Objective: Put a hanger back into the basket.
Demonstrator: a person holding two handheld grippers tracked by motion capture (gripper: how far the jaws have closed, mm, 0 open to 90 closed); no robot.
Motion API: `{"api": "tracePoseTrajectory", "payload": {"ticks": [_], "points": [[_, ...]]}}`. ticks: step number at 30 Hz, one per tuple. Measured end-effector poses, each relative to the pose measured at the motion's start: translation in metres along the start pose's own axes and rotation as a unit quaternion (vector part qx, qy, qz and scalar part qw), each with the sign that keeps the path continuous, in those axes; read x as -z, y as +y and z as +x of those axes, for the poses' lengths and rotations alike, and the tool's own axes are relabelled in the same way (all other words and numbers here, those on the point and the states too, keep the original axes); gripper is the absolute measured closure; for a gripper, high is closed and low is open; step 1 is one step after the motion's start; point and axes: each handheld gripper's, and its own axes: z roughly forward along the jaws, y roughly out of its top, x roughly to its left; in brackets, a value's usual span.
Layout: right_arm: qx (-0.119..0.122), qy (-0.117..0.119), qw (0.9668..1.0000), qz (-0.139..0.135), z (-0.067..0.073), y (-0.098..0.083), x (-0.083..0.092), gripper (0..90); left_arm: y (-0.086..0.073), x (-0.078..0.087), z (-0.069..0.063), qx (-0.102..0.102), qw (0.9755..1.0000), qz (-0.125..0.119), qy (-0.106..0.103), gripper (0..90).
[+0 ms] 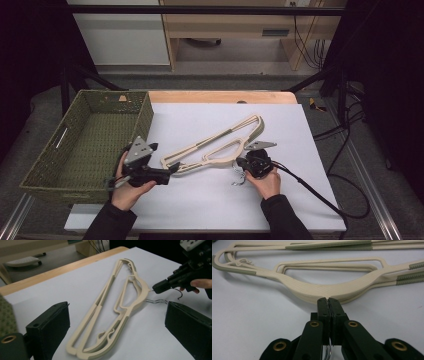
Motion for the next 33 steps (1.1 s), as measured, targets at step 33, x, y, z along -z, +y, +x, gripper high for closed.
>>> {"api": "tracePoseTrajectory", "payload": {"ticks": [33], "points": [[0.014,-0.013,0.9998,0.008,0.004,0.009,0.014,89.2,0.009,-0.164,-0.065,-0.166,0.9736,0.149,-0.048,27.4]]}}
